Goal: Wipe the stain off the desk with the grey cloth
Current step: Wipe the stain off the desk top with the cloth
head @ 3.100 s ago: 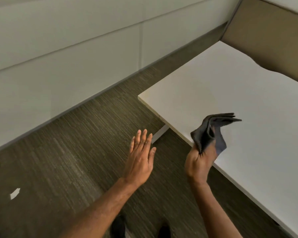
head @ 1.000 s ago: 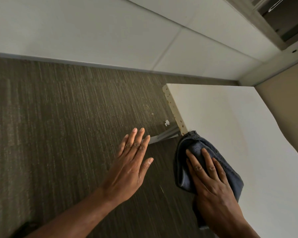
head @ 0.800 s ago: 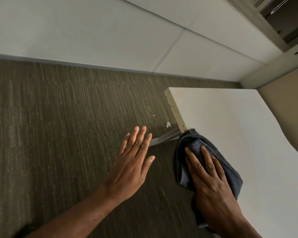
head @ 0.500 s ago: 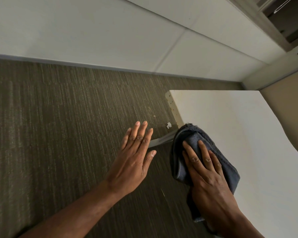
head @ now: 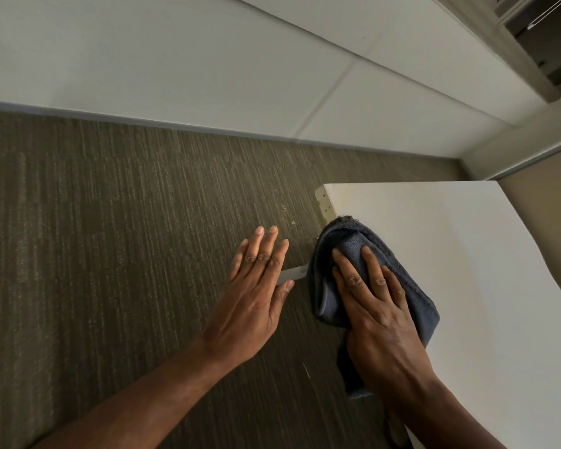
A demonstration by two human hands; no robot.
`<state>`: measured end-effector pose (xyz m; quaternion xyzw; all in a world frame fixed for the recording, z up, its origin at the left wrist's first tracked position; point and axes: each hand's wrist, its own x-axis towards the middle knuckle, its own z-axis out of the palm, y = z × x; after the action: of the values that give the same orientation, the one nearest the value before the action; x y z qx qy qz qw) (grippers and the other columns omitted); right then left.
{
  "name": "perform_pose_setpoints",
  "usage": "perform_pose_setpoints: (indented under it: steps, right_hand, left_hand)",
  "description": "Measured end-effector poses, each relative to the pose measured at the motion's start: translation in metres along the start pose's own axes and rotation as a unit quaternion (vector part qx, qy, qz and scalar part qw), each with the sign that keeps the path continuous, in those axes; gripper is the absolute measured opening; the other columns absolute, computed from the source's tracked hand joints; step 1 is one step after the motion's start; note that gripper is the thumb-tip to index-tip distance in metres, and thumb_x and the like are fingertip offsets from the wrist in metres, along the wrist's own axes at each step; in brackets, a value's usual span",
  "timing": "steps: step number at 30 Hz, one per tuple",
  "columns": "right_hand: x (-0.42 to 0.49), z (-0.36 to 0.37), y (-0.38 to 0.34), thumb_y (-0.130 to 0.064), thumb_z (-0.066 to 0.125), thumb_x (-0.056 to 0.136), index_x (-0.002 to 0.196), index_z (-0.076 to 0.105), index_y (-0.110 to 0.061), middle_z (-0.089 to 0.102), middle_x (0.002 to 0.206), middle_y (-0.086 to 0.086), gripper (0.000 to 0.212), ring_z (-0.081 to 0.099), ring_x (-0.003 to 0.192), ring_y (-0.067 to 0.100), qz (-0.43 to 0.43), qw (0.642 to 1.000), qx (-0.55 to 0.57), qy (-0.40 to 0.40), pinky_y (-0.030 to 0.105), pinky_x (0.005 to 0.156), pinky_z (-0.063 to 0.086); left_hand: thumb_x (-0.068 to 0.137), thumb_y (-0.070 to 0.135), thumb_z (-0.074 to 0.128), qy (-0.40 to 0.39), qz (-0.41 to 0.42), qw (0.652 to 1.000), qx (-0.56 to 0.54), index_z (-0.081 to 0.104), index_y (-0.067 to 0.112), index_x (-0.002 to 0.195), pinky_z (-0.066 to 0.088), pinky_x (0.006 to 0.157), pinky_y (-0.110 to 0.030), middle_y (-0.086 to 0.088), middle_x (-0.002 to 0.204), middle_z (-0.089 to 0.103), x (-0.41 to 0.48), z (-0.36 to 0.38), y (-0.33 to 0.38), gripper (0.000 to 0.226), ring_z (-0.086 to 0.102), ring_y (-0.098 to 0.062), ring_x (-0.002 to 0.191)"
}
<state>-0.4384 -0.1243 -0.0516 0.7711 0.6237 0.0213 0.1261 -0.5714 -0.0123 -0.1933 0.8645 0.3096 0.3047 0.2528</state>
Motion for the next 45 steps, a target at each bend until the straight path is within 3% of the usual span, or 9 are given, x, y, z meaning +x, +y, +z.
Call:
perform_pose_setpoints:
  steps: [7, 13, 20, 23, 27, 38, 41, 45]
  right_hand:
    - [0.029, 0.000, 0.002, 0.002, 0.049, 0.082, 0.158, 0.025, -0.012, 0.003, 0.169, -0.005, 0.080, -0.008, 0.156, 0.026, -0.012, 1.000, -0.004, 0.015, 0.043, 0.124, -0.003]
    - [0.051, 0.000, 0.002, -0.003, 0.038, 0.085, 0.158, 0.026, -0.012, 0.003, 0.169, -0.006, 0.075, -0.008, 0.156, 0.025, -0.010, 1.000, -0.007, 0.020, 0.045, 0.124, 0.001]
    - [0.072, -0.001, 0.001, -0.010, 0.028, 0.092, 0.159, 0.020, -0.016, 0.000, 0.169, -0.008, 0.068, -0.011, 0.155, 0.024, -0.015, 1.000, -0.005, 0.025, 0.044, 0.125, -0.001]
    - [0.082, -0.001, 0.001, -0.014, 0.024, 0.093, 0.159, 0.019, -0.017, -0.001, 0.169, -0.008, 0.066, -0.012, 0.155, 0.024, -0.013, 1.000, -0.003, 0.022, 0.048, 0.126, 0.004]
    - [0.096, -0.004, 0.001, -0.014, 0.021, 0.092, 0.159, 0.021, -0.015, 0.000, 0.169, -0.007, 0.067, -0.012, 0.155, 0.025, -0.012, 1.000, -0.001, 0.017, 0.051, 0.125, 0.007]
    - [0.138, -0.011, -0.003, -0.017, 0.025, 0.095, 0.160, 0.016, -0.017, 0.000, 0.169, -0.006, 0.066, -0.015, 0.155, 0.020, 0.013, 0.998, 0.059, 0.023, 0.044, 0.125, -0.006]
    - [0.149, -0.012, -0.004, -0.012, 0.037, 0.096, 0.159, 0.021, -0.016, 0.006, 0.169, -0.004, 0.065, -0.012, 0.155, 0.021, 0.034, 0.995, 0.085, 0.036, 0.041, 0.125, -0.007]
    - [0.157, -0.016, -0.007, -0.010, 0.043, 0.099, 0.159, 0.022, -0.021, 0.003, 0.169, -0.008, 0.065, -0.014, 0.154, 0.014, 0.073, 0.985, 0.147, 0.054, 0.027, 0.119, -0.019]
  left_hand:
    - [0.108, 0.038, 0.038, 0.016, -0.001, 1.000, 0.005, 0.018, 0.009, 0.162, -0.001, 0.130, -0.040, -0.012, 0.172, 0.008, 0.020, 0.000, -0.011, 0.065, 0.000, -0.026, 0.160]
    - [0.110, 0.046, 0.027, 0.025, 0.012, 0.999, 0.015, 0.018, 0.007, 0.162, -0.002, 0.130, -0.040, -0.014, 0.172, 0.009, 0.039, -0.002, -0.018, 0.065, 0.001, -0.028, 0.160]
    - [0.110, 0.038, 0.033, 0.015, 0.021, 1.000, 0.015, 0.017, 0.007, 0.162, 0.004, 0.130, -0.045, -0.014, 0.172, 0.006, 0.056, 0.001, -0.025, 0.063, 0.000, -0.028, 0.160]
    - [0.109, 0.033, 0.039, 0.019, 0.022, 1.000, -0.003, 0.019, 0.007, 0.162, 0.005, 0.130, -0.045, -0.014, 0.172, 0.008, 0.063, 0.000, -0.027, 0.062, 0.001, -0.028, 0.160]
    - [0.109, 0.030, 0.038, 0.018, 0.018, 0.999, -0.024, 0.018, 0.007, 0.162, -0.002, 0.130, -0.041, -0.013, 0.172, 0.007, 0.071, -0.005, -0.032, 0.061, 0.000, -0.027, 0.160]
    - [0.110, 0.032, 0.033, -0.006, 0.017, 0.999, -0.029, 0.016, 0.004, 0.161, 0.006, 0.130, -0.047, -0.014, 0.172, 0.008, 0.085, -0.018, -0.042, 0.061, 0.000, -0.028, 0.160]
    - [0.110, 0.030, 0.036, -0.012, 0.012, 0.999, -0.030, 0.012, 0.005, 0.162, 0.001, 0.130, -0.043, -0.012, 0.172, 0.004, 0.087, -0.019, -0.042, 0.062, -0.003, -0.027, 0.160]
    - [0.108, 0.027, 0.046, -0.017, 0.006, 0.998, -0.055, 0.011, 0.008, 0.163, -0.007, 0.129, -0.037, -0.010, 0.173, 0.003, 0.083, -0.024, -0.039, 0.067, -0.004, -0.025, 0.160]
